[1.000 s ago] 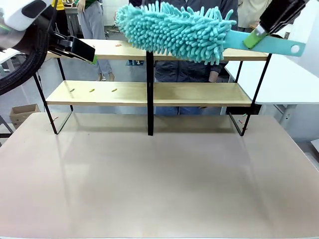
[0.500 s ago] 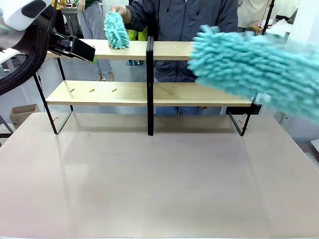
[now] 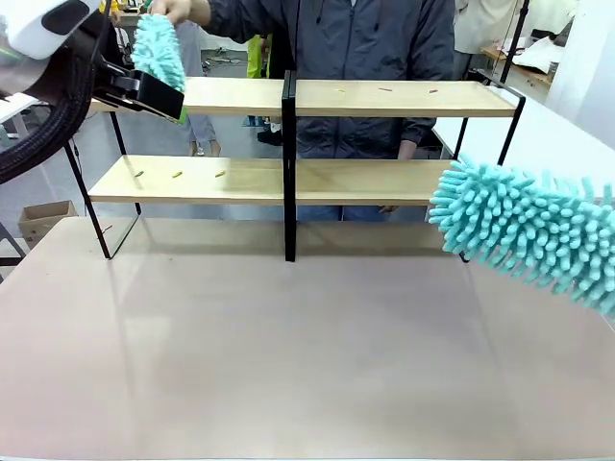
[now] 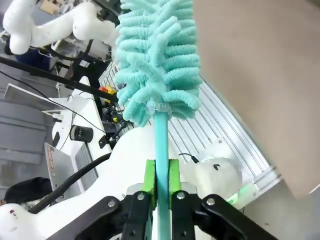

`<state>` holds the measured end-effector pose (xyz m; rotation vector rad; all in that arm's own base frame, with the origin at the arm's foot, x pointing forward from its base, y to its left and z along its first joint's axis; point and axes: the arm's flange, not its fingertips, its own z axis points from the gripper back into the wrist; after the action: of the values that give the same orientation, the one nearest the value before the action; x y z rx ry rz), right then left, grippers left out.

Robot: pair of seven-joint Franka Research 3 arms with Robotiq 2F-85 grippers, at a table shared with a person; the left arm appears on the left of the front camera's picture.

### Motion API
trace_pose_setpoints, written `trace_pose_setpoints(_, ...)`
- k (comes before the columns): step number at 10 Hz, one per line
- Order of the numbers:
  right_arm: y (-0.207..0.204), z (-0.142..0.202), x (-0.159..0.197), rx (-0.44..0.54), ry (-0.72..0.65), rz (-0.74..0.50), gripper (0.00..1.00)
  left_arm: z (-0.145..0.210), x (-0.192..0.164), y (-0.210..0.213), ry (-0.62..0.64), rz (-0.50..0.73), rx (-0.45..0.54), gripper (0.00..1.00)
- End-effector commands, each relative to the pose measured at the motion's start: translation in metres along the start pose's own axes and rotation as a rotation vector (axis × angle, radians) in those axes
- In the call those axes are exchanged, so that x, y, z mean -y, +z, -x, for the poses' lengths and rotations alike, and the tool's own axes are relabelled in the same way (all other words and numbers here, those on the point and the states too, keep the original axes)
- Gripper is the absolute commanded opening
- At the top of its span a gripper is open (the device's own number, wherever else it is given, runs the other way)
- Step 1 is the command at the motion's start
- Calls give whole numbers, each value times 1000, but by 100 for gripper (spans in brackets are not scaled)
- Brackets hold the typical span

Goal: Clean the shelves.
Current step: Clean another randomly selected level of the Shelf with the Duster.

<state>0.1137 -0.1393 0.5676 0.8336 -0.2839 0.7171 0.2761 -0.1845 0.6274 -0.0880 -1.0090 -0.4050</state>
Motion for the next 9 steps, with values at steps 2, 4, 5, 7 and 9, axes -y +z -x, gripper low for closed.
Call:
trace_pose_setpoints(2,0,0,0,0,0,0,12,0,-1,1,-1,-9,6,100)
trace_pose_setpoints(4,-15,-30,3,-82,-89,52,12,0,-1,1,-1,-9,6,100)
trace_pose_setpoints(5,-21,-43,5,-117,-89,58,12,0,-1,1,-1,-9,6,100)
trace_pose_setpoints(7,-39,-82,8,-172,-96,81,12,0,-1,1,-1,-9,6,100)
trace_pose_setpoints(9,-69,-134,14,-151,-81,118,12,0,-1,1,-1,-9,6,100)
